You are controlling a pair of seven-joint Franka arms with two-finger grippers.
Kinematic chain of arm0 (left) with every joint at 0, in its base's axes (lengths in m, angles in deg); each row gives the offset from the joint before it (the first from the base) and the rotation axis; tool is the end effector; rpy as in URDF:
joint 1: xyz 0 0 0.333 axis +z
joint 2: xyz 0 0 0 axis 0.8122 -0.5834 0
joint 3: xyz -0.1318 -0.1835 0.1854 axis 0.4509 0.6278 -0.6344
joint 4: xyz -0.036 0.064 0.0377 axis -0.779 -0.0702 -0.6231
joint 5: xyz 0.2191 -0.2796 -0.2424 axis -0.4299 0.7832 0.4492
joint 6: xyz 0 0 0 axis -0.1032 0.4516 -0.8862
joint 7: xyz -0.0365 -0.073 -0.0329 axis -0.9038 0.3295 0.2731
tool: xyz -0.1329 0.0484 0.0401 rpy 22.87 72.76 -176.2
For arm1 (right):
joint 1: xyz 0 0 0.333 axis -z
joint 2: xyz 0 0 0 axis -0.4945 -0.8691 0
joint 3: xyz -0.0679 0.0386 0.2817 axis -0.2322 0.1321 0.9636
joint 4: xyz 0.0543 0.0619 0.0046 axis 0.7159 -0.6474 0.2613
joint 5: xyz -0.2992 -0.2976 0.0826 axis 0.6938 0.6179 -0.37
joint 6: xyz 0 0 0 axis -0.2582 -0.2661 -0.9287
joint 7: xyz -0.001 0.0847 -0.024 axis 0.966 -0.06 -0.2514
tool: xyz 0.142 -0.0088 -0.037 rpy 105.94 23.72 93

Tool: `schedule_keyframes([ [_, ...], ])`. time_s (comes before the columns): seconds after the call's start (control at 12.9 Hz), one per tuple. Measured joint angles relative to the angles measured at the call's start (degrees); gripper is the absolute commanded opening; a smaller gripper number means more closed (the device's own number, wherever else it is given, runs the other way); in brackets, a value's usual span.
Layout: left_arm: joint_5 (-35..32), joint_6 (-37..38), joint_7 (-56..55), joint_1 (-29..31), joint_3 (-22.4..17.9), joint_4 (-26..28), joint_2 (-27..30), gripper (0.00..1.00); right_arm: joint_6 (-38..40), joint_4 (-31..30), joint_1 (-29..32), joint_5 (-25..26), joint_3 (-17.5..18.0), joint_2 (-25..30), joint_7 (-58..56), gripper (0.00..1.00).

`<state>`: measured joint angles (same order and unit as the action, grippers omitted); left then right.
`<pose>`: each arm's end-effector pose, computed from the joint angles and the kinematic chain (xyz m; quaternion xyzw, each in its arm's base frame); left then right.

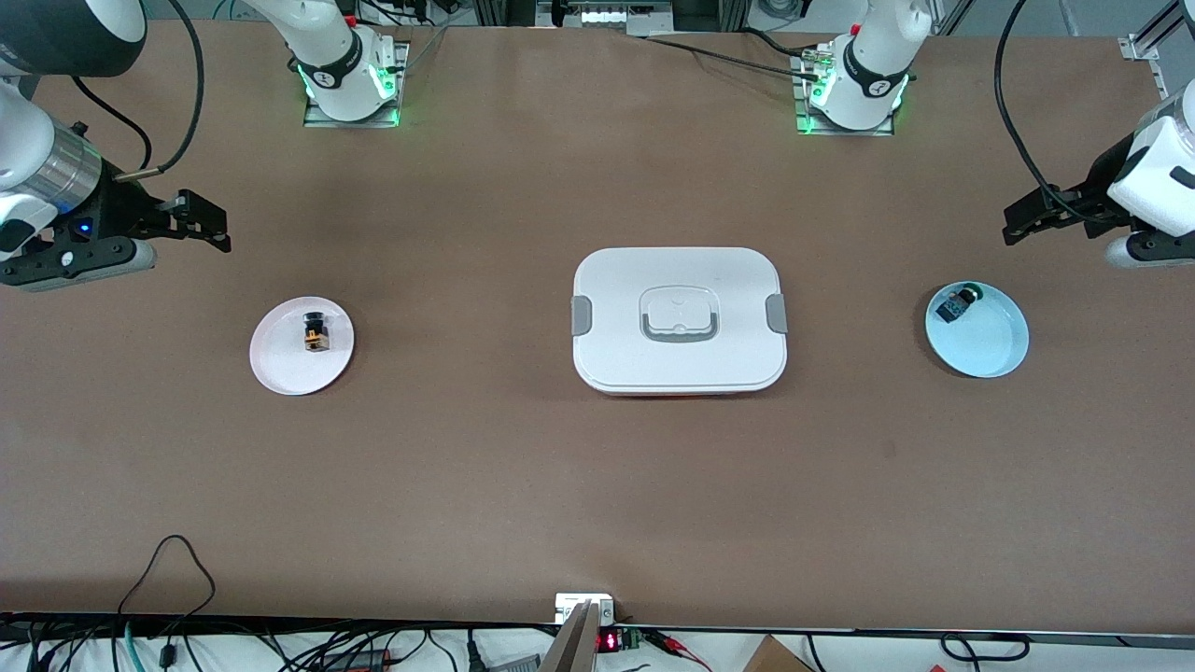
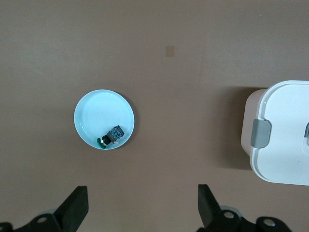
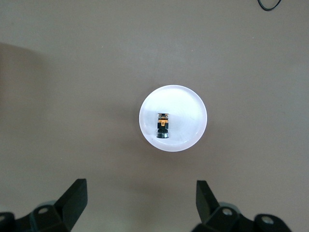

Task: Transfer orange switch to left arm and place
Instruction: 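Lower the right gripper over the orange switch on the pink plate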

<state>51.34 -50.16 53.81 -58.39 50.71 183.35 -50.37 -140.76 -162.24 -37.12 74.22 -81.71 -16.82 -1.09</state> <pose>0.5855 -0.0065 0.5270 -0.9982 -0.0462 0.0335 0.0172 0.6002 0.0416 0.4856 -0.9935 -0.1121 0.0178 0.0087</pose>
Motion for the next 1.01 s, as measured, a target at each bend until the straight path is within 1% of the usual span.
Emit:
schedule_keyframes([
  [0.39,0.0,0.0,0.1,0.0,0.0,0.0,0.0,1.0,0.0,0.0,0.0,0.0,0.0,0.0,-0.1,1.0],
  [0.47,0.0,0.0,0.1,0.0,0.0,0.0,0.0,1.0,0.4,0.0,0.0,0.0,0.0,0.0,-1.0,1.0],
  [0.54,0.0,0.0,0.1,0.0,0.0,0.0,0.0,1.0,1.2,-0.1,0.0,0.0,0.0,-0.1,-4.7,1.0],
  [0.78,0.0,0.0,0.1,0.0,0.0,0.0,0.0,1.0,0.8,-1.7,1.2,0.1,-0.2,-1.9,-28.8,1.0],
  [0.86,0.0,0.0,0.1,0.0,0.0,0.0,0.0,1.0,-1.3,-3.0,2.1,0.1,-0.2,-2.8,-37.1,1.0],
  [1.01,0.0,0.0,0.1,0.0,0.0,0.0,0.0,1.0,-7.9,-6.9,3.8,0.1,-0.3,-4.5,-52.9,1.0],
])
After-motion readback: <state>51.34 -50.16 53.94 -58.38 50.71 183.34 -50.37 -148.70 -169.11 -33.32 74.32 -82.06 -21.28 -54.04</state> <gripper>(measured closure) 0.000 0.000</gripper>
